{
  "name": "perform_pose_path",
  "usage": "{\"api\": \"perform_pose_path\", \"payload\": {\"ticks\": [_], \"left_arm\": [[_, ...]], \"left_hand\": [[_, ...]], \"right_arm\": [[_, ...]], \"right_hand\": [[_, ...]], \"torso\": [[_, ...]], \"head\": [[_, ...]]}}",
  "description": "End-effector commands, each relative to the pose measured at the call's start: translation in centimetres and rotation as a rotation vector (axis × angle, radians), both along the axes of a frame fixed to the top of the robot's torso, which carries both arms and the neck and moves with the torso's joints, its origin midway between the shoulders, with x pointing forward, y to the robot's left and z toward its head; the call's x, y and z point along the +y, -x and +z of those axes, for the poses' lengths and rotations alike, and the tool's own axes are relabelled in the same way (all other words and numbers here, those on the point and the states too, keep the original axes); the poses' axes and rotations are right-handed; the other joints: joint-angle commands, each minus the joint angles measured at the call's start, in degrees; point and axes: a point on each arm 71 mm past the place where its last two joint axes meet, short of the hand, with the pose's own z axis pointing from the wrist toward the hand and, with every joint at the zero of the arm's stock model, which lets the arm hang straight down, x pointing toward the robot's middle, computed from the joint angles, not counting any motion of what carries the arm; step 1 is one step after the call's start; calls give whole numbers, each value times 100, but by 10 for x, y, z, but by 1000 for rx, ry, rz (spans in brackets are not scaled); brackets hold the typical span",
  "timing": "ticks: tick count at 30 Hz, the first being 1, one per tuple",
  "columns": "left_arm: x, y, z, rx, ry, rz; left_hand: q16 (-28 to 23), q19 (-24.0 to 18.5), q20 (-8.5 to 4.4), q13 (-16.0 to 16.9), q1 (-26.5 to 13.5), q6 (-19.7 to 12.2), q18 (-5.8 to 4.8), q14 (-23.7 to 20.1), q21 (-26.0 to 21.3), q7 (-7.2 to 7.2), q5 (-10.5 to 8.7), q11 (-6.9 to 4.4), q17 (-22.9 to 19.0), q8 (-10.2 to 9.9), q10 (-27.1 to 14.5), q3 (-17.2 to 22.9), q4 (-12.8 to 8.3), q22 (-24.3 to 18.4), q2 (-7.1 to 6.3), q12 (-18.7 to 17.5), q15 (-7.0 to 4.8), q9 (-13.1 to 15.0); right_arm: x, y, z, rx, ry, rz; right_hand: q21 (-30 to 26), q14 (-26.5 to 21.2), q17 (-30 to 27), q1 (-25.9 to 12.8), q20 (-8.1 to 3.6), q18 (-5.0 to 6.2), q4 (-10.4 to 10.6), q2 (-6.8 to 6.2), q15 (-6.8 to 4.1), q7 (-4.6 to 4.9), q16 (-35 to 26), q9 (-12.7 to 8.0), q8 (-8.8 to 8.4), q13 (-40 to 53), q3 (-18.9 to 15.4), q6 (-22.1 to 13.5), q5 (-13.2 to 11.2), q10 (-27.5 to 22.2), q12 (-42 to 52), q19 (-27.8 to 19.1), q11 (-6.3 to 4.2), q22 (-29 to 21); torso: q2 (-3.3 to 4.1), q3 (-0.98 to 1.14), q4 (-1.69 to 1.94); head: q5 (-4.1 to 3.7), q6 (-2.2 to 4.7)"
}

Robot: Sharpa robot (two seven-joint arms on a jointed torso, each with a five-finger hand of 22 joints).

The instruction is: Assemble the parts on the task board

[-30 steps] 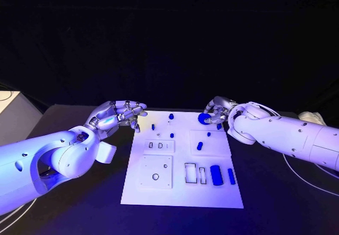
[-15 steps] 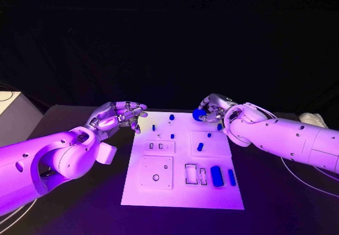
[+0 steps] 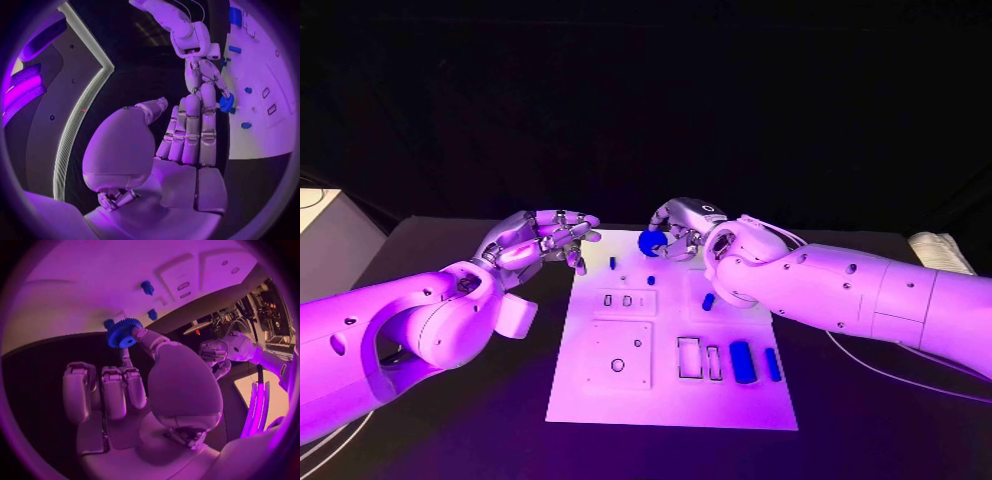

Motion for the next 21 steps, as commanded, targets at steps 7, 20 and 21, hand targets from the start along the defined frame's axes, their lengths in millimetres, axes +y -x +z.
{"api": "perform_pose_path", "payload": {"ticks": [7,20,21], "left_arm": [[-4,0,1,-8,5,-26],[-4,0,1,-7,5,-27],[-4,0,1,-7,5,-27]], "left_hand": [[-38,-28,5,10,-3,-55,28,-29,38,3,17,-3,5,-30,-27,32,5,5,34,-25,-6,5],[-38,-28,5,10,-3,-55,28,-29,38,3,17,-3,5,-30,-27,32,5,5,34,-25,-6,5],[-38,-28,5,10,-3,-55,28,-29,38,3,17,-3,5,-30,-27,32,5,5,34,-25,-6,5]], "right_arm": [[18,-1,-10,-19,59,1],[22,-2,-16,0,91,-10],[21,-2,-16,-3,93,-15]], "right_hand": [[30,505,1140,-4,-32,-78,-3,17,-42,-105,25,75,141,1369,44,180,4,462,9,229,-40,634],[20,502,1129,-26,-36,-76,0,0,-41,-97,21,69,125,1353,50,151,15,447,-6,224,-36,622],[20,502,1129,-26,-36,-76,0,0,-41,-97,21,69,125,1353,50,151,15,447,-6,224,-36,622]], "torso": [[2,-5,4],[-1,10,-22],[-1,12,-20]], "head": [[23,-23],[89,-63],[89,-62]]}}
